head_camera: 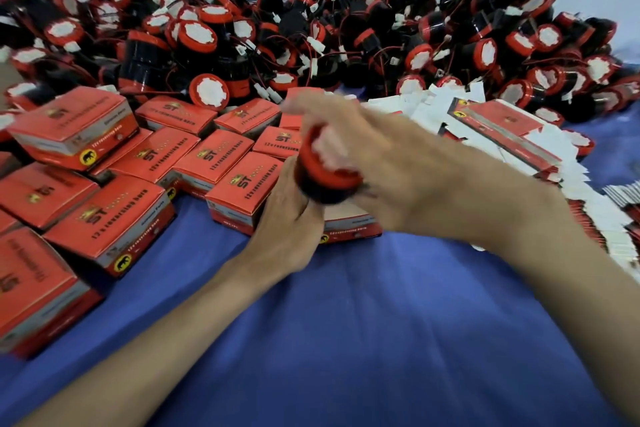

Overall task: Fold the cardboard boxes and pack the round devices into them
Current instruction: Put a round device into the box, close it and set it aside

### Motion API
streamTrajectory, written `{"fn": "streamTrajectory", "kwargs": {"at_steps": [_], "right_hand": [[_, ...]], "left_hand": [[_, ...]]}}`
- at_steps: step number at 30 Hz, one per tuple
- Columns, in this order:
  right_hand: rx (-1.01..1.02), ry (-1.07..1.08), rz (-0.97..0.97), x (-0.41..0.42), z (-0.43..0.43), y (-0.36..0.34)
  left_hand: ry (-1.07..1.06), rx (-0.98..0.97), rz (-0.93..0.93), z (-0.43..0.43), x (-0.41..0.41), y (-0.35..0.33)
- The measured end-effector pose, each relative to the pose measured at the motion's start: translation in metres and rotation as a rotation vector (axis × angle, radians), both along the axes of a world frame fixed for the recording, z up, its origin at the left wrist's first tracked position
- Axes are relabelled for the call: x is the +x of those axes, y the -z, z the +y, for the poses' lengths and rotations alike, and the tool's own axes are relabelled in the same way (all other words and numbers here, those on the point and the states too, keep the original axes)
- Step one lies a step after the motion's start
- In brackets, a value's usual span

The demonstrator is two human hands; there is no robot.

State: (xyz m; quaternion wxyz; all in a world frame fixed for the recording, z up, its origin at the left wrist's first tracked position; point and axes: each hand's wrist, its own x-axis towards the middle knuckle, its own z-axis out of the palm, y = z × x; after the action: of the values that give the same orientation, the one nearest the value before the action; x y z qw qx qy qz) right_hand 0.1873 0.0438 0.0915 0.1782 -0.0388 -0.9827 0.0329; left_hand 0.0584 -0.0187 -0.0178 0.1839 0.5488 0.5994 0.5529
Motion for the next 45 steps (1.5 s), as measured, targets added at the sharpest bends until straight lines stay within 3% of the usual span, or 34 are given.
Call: {"fn": "streamTrajectory", "kwargs": {"at_steps": [2, 13, 18, 23, 27, 30, 33, 36, 39, 41, 43, 45], "right_hand": [[0.054, 0.051, -0.093, -0.006, -0.003, 0.012], [0.117, 0.166, -0.161, 0.005, 0.023, 0.014], [0.215, 0.220, -0.186, 0.008, 0.005, 0.022], [0.026, 0.306, -0.072, 0.012, 0.003, 0.033], [0.198, 0.224, -0.281, 0.022, 0.006, 0.046], [0.120, 0.177, -0.337, 0.026, 0.012, 0.030], [-0.007, 0.336, -0.176, 0.048, 0.022, 0.014], [0.000, 0.605, -0.175, 0.071, 0.030, 0.008], [-0.194, 0.574, 0.200, 0.074, 0.020, 0.013], [-0.486, 0.531, 0.422, 0.066, 0.007, 0.019], [-0.602, 0.455, 0.484, 0.053, -0.004, 0.025], [-0.467, 0.385, 0.366, 0.039, -0.009, 0.027]], "left_hand": [[0.030, 0.036, -0.092, -0.001, -0.001, 0.001], [0.099, 0.073, -0.250, -0.006, -0.006, 0.001], [0.116, 0.064, -0.213, -0.006, -0.010, 0.006], [0.150, 0.056, -0.245, -0.005, -0.005, 0.003], [0.115, -0.024, -0.138, -0.004, -0.002, 0.002], [0.063, -0.071, -0.070, -0.004, -0.002, 0.002], [0.044, -0.094, -0.035, -0.003, 0.000, 0.000], [0.035, -0.100, -0.019, -0.002, 0.000, 0.000], [0.004, -0.097, 0.006, -0.002, 0.002, 0.000], [-0.012, -0.094, -0.003, -0.002, 0.003, 0.000], [-0.022, -0.107, -0.013, -0.001, 0.004, -0.001], [-0.026, -0.122, -0.026, 0.000, 0.006, -0.003]]}}
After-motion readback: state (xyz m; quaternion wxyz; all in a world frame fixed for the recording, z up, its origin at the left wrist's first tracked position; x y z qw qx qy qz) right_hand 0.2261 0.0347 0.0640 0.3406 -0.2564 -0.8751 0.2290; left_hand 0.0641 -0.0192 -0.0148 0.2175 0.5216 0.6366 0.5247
